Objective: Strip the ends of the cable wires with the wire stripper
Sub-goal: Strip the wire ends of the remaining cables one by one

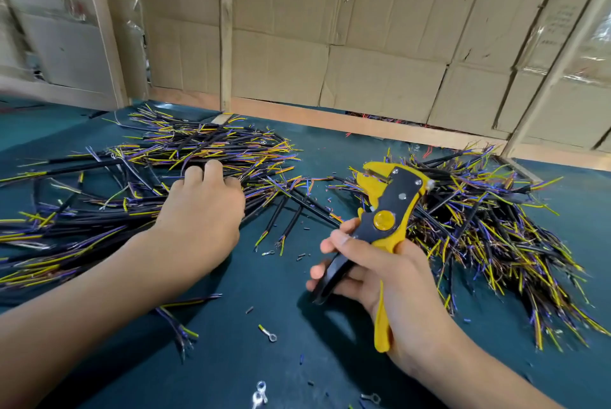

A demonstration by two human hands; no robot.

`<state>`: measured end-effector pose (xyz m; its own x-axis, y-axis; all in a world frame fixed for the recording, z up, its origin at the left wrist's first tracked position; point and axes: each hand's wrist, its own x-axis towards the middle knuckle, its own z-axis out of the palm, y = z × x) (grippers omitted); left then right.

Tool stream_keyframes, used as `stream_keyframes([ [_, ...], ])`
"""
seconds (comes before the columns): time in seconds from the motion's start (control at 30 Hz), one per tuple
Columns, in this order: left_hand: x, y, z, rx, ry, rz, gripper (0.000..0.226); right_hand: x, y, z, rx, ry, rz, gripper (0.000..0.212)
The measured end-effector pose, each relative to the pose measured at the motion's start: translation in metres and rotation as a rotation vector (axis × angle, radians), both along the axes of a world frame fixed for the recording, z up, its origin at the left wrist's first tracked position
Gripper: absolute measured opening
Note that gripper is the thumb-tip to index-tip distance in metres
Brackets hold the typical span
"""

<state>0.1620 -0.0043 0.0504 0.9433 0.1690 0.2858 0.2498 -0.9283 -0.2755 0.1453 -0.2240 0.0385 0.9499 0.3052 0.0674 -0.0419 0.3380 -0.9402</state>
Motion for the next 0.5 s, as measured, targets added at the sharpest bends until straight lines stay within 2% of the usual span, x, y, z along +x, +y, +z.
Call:
stream_keyframes([
  [0.1, -0.001, -0.002, 0.000, 0.032, -0.024, 0.032, 0.042, -0.001, 0.002, -0.001, 0.039, 0.034, 0.044, 0.015],
  [0.27, 0.001, 0.003, 0.008, -0.004, 0.030, 0.009, 0.020, -0.001, 0.001, 0.001, 0.060, 0.056, 0.060, 0.010],
  [0.5, 0.002, 0.012, 0.009, -0.017, 0.074, 0.002, 0.034, 0.000, 0.002, 0.002, 0.070, 0.067, 0.066, 0.008],
])
